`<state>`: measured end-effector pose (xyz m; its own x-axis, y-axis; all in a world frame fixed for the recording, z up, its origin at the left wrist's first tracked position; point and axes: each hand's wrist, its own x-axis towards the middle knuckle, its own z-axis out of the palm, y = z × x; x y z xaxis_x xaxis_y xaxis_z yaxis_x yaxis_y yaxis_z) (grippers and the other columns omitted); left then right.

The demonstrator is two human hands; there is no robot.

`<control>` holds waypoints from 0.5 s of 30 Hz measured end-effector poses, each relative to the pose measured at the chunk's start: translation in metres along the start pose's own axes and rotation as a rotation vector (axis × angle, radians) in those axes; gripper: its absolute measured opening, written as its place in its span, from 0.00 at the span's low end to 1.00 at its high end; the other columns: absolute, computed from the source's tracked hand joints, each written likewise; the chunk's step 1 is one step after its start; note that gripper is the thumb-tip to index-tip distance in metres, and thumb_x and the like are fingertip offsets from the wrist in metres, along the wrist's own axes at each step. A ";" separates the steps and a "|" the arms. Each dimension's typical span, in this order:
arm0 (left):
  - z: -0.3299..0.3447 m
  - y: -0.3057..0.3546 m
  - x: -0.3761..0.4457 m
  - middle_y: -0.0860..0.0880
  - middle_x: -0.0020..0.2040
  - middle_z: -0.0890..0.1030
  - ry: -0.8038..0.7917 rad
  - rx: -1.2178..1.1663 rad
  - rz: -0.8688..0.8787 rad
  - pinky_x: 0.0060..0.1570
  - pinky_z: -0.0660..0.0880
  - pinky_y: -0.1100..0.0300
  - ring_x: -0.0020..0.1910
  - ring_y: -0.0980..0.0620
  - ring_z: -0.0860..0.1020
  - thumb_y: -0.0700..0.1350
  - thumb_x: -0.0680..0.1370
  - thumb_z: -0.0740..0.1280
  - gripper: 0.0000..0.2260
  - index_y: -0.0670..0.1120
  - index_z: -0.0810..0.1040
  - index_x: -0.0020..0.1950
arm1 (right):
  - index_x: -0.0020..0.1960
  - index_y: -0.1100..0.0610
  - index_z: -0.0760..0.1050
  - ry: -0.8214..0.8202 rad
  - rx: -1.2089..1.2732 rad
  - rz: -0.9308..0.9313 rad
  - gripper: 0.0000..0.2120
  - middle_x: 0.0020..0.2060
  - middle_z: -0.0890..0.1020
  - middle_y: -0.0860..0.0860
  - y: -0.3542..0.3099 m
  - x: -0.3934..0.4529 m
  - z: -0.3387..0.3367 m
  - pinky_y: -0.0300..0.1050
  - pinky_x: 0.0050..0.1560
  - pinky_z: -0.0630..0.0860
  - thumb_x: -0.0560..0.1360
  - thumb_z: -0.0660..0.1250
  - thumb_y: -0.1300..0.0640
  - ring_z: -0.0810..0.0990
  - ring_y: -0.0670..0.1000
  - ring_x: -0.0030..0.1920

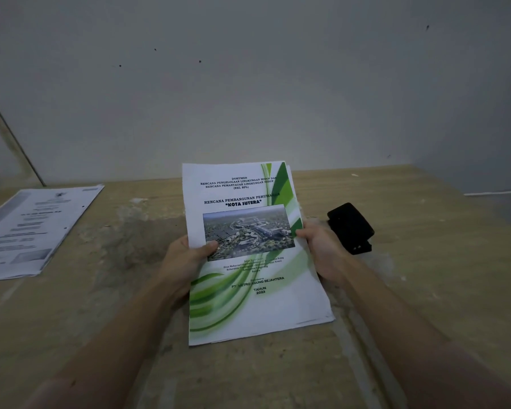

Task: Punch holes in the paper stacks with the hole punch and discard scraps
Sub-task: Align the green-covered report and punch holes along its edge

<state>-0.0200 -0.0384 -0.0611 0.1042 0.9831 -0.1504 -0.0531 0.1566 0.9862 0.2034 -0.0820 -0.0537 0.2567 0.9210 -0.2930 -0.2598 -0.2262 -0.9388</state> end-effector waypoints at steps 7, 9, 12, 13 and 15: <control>-0.004 -0.003 0.003 0.44 0.33 0.72 -0.020 0.017 0.002 0.32 0.72 0.57 0.31 0.48 0.70 0.34 0.74 0.67 0.07 0.41 0.72 0.37 | 0.57 0.61 0.75 0.017 -0.048 0.004 0.13 0.43 0.81 0.57 0.000 0.001 0.001 0.48 0.40 0.77 0.78 0.55 0.66 0.79 0.55 0.39; -0.004 -0.002 0.002 0.43 0.34 0.72 -0.035 0.017 0.007 0.29 0.74 0.58 0.31 0.48 0.71 0.33 0.74 0.67 0.06 0.41 0.72 0.38 | 0.55 0.60 0.75 0.020 -0.072 0.000 0.12 0.42 0.81 0.57 -0.001 0.000 0.002 0.47 0.37 0.76 0.78 0.55 0.67 0.79 0.55 0.38; -0.005 -0.001 0.001 0.42 0.33 0.73 -0.051 0.018 0.014 0.25 0.75 0.61 0.31 0.47 0.71 0.33 0.73 0.66 0.05 0.40 0.73 0.39 | 0.55 0.61 0.75 0.011 -0.093 -0.009 0.13 0.41 0.81 0.57 -0.001 -0.001 0.001 0.47 0.38 0.77 0.78 0.55 0.68 0.79 0.56 0.38; -0.006 -0.001 0.001 0.42 0.34 0.73 -0.057 0.011 0.011 0.26 0.75 0.60 0.31 0.47 0.71 0.32 0.73 0.66 0.05 0.40 0.73 0.39 | 0.55 0.61 0.75 -0.002 -0.097 -0.014 0.13 0.42 0.81 0.57 -0.001 -0.002 0.001 0.47 0.39 0.77 0.78 0.55 0.68 0.79 0.56 0.38; -0.007 -0.001 0.002 0.41 0.36 0.74 -0.073 -0.010 0.003 0.34 0.75 0.54 0.34 0.46 0.71 0.32 0.73 0.66 0.04 0.39 0.73 0.41 | 0.54 0.61 0.76 -0.008 -0.096 -0.019 0.13 0.40 0.81 0.57 -0.002 -0.003 0.001 0.46 0.37 0.77 0.77 0.54 0.69 0.79 0.55 0.37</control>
<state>-0.0270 -0.0363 -0.0632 0.1762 0.9741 -0.1415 -0.0635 0.1547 0.9859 0.2020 -0.0839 -0.0508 0.2536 0.9278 -0.2736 -0.1645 -0.2374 -0.9574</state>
